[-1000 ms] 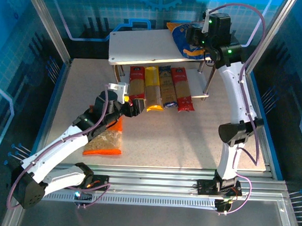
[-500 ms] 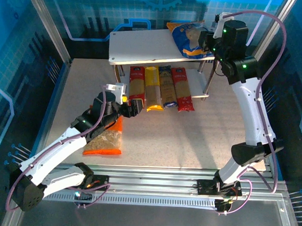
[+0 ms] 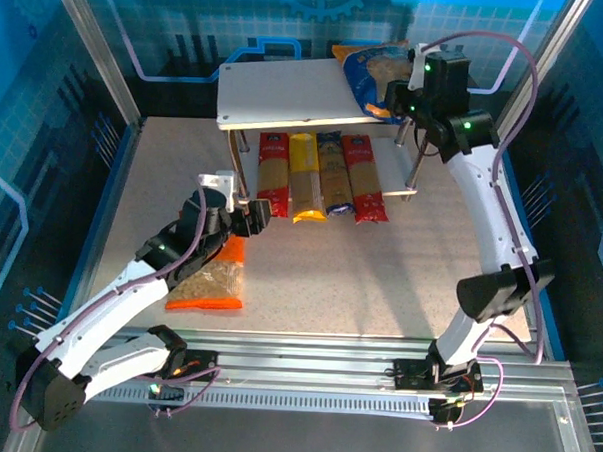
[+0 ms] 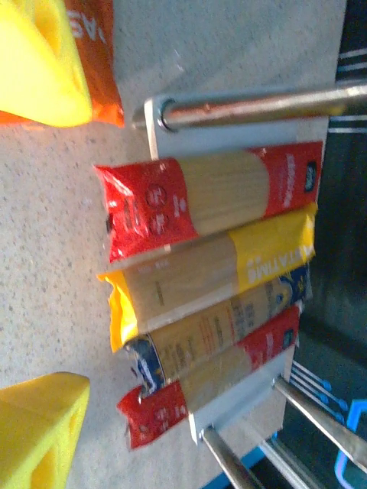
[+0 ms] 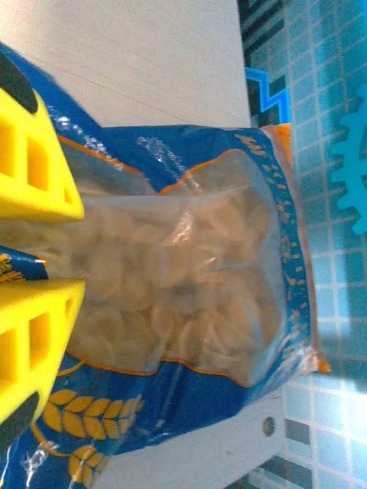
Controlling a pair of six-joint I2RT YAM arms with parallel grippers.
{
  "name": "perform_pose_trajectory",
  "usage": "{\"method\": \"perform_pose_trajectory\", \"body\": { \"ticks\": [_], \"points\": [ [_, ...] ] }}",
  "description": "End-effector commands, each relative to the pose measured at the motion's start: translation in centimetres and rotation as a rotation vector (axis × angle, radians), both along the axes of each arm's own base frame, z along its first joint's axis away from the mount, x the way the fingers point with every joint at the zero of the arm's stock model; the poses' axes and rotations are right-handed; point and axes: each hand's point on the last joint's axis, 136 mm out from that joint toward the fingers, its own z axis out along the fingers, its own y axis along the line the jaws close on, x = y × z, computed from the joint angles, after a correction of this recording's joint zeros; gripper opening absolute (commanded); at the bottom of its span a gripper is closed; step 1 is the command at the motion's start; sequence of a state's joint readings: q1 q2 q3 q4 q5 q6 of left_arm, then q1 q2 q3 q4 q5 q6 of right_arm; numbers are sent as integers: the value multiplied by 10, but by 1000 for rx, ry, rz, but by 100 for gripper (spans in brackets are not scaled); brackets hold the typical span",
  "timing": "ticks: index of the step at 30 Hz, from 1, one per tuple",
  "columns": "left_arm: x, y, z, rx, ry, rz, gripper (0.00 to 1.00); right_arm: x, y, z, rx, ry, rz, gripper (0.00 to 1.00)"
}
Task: Place and organize the pasta boxes and bags onto the shelf
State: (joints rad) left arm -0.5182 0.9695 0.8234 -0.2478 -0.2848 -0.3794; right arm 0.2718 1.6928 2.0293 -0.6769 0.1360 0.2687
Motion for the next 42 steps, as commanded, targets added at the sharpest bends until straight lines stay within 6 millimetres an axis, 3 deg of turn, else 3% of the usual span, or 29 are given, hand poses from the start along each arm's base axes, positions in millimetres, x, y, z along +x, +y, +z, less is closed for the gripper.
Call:
{"method": "perform_pose_trajectory", "body": {
  "ticks": [1,6,11,12,18,21,27,30,35,38,42],
  "points": [
    [-6,22,-17,13,50,89,85,-25,9,-13,36,50,61,24],
    [-7,31,-25,31,78,122,85,-42,23,-18,67,77,128,24],
    [-9,40,-32,47,101,164,88,-47,19,6,120,0,130,62],
    [-10,42,-34,52,108,170,88,-48,18,14,143,-23,134,64],
    [-14,46,-50,57,144,191,89,-63,9,76,267,-236,176,63],
    [-17,46,-54,48,154,195,88,-79,5,96,267,-285,182,61],
    [-27,58,-76,103,237,239,91,-111,-5,96,265,-247,155,62],
    [-33,62,-93,121,301,258,97,-120,-2,90,292,-221,173,68],
    [-38,66,-121,77,375,291,99,-117,7,84,319,-198,217,74],
    [-35,61,-119,32,353,273,99,-107,15,93,298,-219,270,75],
    [-33,53,-109,6,325,228,99,-103,29,127,300,-336,464,76]
  ]
}}
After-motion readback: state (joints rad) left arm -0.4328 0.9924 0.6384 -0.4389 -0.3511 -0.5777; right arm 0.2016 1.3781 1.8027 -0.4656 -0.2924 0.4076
